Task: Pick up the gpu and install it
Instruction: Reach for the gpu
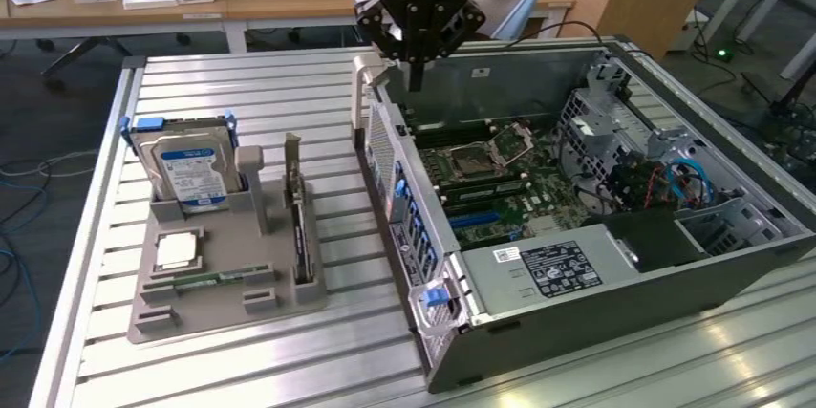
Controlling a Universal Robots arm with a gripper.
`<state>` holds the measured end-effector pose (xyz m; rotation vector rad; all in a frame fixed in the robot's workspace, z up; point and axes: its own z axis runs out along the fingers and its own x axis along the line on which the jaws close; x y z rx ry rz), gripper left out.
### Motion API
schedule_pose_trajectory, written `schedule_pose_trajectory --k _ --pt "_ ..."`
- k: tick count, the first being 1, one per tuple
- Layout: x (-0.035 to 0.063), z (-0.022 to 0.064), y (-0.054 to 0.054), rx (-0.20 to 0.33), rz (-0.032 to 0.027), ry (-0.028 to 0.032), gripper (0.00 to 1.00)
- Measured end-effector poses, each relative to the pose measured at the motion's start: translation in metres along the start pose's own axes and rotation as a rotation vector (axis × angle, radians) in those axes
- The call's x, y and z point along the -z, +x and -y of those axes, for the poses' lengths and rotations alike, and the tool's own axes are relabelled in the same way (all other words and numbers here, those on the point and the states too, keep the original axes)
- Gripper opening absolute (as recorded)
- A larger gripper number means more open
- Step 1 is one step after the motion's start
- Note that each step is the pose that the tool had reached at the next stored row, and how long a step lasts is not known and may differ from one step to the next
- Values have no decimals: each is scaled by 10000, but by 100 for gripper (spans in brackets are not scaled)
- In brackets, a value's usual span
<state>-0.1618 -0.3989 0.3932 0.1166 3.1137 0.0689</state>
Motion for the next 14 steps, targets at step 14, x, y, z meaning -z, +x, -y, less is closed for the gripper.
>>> schedule_pose_trajectory --k 14 --pt "10 27 364 0 1 0 11"
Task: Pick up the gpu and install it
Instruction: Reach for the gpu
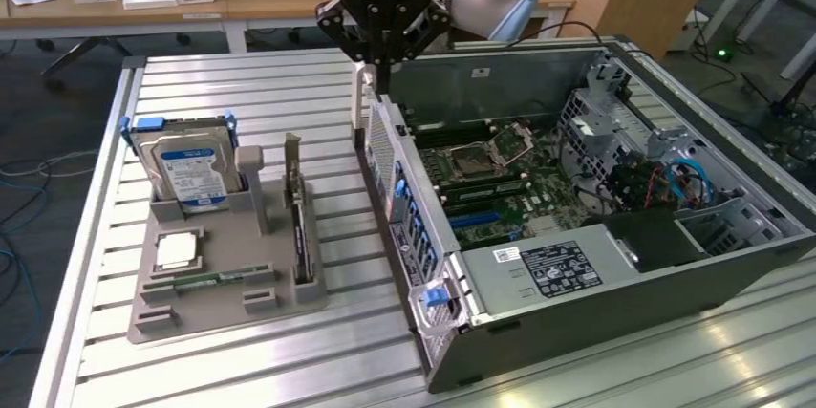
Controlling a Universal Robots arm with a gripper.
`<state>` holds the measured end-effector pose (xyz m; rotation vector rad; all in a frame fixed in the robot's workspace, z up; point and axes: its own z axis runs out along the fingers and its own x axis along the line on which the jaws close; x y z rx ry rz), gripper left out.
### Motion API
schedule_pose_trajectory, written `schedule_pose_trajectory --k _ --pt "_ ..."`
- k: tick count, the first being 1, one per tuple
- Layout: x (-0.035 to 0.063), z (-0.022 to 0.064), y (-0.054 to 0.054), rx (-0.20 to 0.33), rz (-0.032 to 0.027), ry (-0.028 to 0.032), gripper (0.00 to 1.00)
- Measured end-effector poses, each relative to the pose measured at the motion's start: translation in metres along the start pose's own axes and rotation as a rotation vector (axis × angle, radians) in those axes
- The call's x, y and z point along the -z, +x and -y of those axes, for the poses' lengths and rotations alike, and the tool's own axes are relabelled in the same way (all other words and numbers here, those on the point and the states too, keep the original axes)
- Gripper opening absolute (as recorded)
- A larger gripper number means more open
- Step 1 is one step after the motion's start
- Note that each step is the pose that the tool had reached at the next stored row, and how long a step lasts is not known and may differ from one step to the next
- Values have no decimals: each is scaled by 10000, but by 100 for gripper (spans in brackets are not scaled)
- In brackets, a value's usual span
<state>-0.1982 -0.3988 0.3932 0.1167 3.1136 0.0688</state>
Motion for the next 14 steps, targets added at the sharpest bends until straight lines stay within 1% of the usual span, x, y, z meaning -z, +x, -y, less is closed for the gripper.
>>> schedule_pose_trajectory --k 14 --pt "10 31 415 -1 1 -1 11"
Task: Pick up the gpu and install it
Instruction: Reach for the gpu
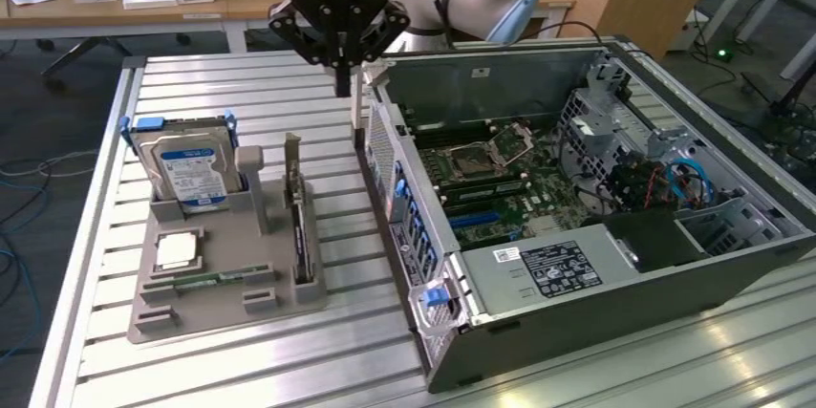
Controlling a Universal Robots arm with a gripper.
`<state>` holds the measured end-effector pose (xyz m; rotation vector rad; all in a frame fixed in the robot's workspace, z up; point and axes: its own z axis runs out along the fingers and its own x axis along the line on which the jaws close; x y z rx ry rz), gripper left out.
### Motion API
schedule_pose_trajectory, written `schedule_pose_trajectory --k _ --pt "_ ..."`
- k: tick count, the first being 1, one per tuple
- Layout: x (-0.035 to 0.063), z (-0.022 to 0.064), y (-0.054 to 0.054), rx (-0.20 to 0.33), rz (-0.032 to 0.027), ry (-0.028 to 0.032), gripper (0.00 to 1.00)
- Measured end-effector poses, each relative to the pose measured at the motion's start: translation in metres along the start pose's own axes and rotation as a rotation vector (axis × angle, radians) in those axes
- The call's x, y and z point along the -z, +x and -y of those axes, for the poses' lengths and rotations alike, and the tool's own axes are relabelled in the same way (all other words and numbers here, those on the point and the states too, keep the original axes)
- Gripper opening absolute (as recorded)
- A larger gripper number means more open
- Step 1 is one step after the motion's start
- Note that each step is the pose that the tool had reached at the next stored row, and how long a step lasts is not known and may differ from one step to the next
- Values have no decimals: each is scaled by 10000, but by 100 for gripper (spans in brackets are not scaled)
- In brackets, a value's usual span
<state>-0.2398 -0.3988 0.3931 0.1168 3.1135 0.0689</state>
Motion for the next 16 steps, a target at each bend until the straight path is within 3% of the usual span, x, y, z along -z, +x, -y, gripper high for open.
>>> schedule_pose_trajectory --k 13,16 --pt "9 28 364 1 -1 0 11" --pt "9 30 402 1 0 0 11"
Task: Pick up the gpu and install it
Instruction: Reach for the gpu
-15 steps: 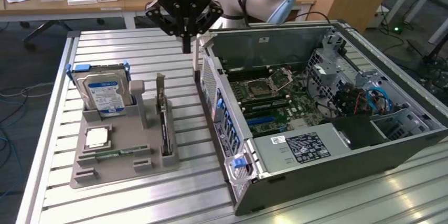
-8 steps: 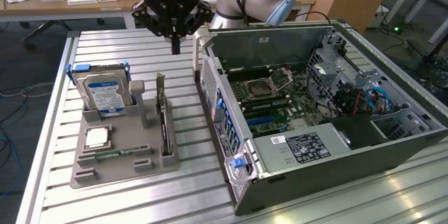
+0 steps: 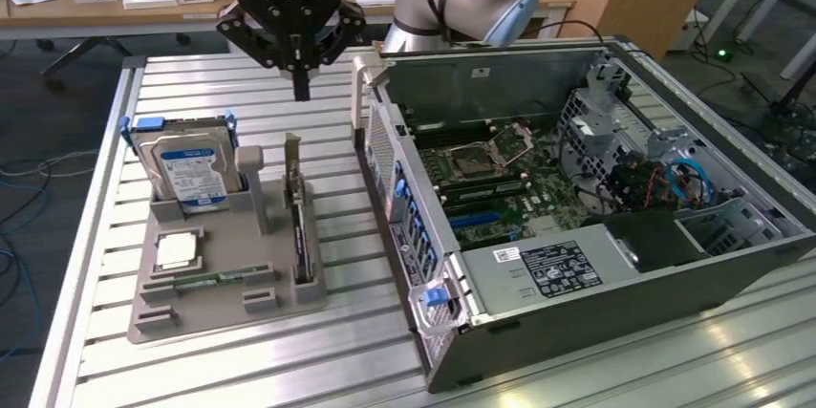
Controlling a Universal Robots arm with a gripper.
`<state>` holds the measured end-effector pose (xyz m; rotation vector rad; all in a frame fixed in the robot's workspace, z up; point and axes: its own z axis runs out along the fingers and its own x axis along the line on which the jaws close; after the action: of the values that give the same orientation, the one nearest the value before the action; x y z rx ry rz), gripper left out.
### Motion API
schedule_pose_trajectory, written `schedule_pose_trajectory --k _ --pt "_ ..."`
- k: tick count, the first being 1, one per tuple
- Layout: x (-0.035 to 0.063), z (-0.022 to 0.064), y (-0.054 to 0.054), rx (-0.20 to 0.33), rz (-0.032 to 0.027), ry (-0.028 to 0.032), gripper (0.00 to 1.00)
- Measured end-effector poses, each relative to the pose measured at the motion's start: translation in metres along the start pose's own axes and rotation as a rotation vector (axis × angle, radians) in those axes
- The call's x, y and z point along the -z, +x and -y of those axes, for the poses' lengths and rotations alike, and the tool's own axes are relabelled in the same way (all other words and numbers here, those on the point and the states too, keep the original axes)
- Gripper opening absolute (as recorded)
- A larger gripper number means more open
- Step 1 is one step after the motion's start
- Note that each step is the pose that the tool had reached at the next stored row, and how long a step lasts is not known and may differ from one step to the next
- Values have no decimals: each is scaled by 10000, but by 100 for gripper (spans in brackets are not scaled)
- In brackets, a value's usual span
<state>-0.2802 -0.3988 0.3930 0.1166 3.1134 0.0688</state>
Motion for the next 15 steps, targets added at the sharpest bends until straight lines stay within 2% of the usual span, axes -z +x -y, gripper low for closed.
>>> schedule_pose_trajectory --k 11,15 --pt "2 15 205 0 -1 0 11" --pt "2 16 210 1 0 -1 11"
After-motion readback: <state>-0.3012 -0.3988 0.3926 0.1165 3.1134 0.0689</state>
